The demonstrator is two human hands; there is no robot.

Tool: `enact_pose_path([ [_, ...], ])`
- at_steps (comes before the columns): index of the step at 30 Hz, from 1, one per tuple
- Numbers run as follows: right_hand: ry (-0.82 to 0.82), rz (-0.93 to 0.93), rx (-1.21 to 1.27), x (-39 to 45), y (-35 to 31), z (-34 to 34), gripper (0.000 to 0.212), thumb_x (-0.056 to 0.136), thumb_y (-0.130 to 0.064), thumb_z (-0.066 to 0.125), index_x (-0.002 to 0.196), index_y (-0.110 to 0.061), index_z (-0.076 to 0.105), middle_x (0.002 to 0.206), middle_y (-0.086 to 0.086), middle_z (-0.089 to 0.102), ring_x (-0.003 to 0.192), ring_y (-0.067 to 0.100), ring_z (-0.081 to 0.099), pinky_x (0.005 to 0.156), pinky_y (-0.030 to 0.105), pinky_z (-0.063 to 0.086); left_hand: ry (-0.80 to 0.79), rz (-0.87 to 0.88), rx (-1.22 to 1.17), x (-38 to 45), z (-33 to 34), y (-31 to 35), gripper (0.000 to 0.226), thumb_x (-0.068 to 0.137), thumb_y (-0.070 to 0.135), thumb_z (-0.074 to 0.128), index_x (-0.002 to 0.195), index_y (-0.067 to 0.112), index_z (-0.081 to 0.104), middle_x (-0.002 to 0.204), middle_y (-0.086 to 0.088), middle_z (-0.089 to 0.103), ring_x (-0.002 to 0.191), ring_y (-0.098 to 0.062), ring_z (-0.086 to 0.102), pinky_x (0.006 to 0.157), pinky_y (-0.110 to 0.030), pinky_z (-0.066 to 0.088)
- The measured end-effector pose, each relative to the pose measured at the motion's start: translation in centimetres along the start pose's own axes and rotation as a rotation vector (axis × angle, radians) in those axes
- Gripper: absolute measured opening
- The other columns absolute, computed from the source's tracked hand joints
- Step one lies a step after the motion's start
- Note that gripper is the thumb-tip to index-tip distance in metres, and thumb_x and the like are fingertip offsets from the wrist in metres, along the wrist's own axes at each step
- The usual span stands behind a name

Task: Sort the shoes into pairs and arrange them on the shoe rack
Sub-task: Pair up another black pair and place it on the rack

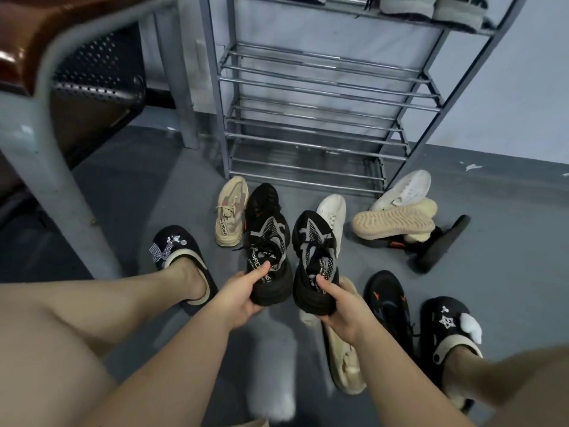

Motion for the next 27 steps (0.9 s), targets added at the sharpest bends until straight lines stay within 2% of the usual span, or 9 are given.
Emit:
enact_pose_path([
  [4, 0.018, -0.036, 0.035, -0.5, -0.7, 0.2, 0.012, 0.089, -0.006, 0.061, 0.100, -0.007, 0.058, 0.098, 0.013, 0.070, 0.092, 0.027, 0.065, 0.088, 0.043, 0.051, -0.023, 0.036, -0.024, -0.4, 1.3, 1.0, 0.047, 0.083, 0.018, 0.068, 0.126, 0.007, 0.052, 0.117, -0.015, 0.066, 0.101, -0.029, 0.065, 0.079, -0.042, 0.055],
  [9, -0.018, -0.083, 0.038, -1.0, -2.4, 0.5, 0.008, 0.089, -0.005, 0.060, 0.096, -0.006, 0.064, 0.082, 0.008, 0.076, 0.087, 0.024, 0.068, 0.075, 0.037, 0.055, -0.008, 0.068, 0.028, -0.6, 2.2, 2.1, 0.044, 0.083, 0.018, 0.068, 0.123, 0.008, 0.052, 0.115, -0.015, 0.067, 0.099, -0.028, 0.065, 0.079, -0.043, 0.055],
  [11, -0.016, -0.099, 0.019, -1.1, -2.9, 0.3, 0.014, 0.088, -0.007, 0.062, 0.102, -0.005, 0.063, 0.089, 0.011, 0.075, 0.090, 0.025, 0.068, 0.075, 0.037, 0.056, -0.018, 0.076, 0.056, -0.6, 2.7, 2.3, 0.041, 0.084, 0.018, 0.068, 0.122, 0.008, 0.054, 0.114, -0.015, 0.067, 0.099, -0.028, 0.065, 0.076, -0.041, 0.055],
  [14, 0.006, -0.117, 0.043, -1.3, -3.5, -0.3, 0.028, 0.087, -0.006, 0.063, 0.114, -0.002, 0.059, 0.103, 0.015, 0.071, 0.096, 0.028, 0.067, 0.083, 0.042, 0.054, -0.045, 0.080, 0.085, -0.7, 3.8, 2.5, 0.040, 0.084, 0.018, 0.067, 0.122, 0.008, 0.055, 0.114, -0.014, 0.068, 0.100, -0.027, 0.065, 0.078, -0.041, 0.055],
  [20, 0.018, -0.169, 0.094, -1.8, -5.0, -0.9, 0.039, 0.086, -0.005, 0.063, 0.124, 0.000, 0.054, 0.115, 0.019, 0.067, 0.107, 0.033, 0.063, 0.087, 0.044, 0.052, -0.059, 0.110, 0.169, -0.9, 5.7, 3.2, 0.043, 0.084, 0.020, 0.067, 0.124, 0.010, 0.055, 0.115, -0.011, 0.068, 0.104, -0.026, 0.065, 0.081, -0.041, 0.055],
  [24, -0.021, -0.220, 0.092, -2.1, -6.7, 0.8, 0.037, 0.086, -0.005, 0.063, 0.123, -0.002, 0.055, 0.107, 0.015, 0.069, 0.093, 0.025, 0.067, 0.073, 0.037, 0.056, -0.076, 0.146, 0.238, -1.6, 6.6, 6.0, 0.039, 0.085, 0.021, 0.066, 0.122, 0.014, 0.056, 0.113, -0.008, 0.069, 0.103, -0.024, 0.064, 0.085, -0.041, 0.054],
  [27, -0.043, -0.240, 0.062, -1.8, -8.6, 2.6, 0.039, 0.085, -0.009, 0.065, 0.122, -0.005, 0.056, 0.107, 0.013, 0.070, 0.093, 0.024, 0.068, 0.069, 0.035, 0.056, -0.086, 0.180, 0.289, -2.2, 7.6, 9.5, 0.040, 0.084, 0.021, 0.067, 0.121, 0.012, 0.056, 0.114, -0.010, 0.068, 0.103, -0.024, 0.065, 0.083, -0.039, 0.054],
])
Point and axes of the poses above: each hand's wrist, its own x-axis towards the middle knuckle, its own z-axis out of the palm, y = z × x, the point moved 7 cm from there along x, towards the middle knuckle
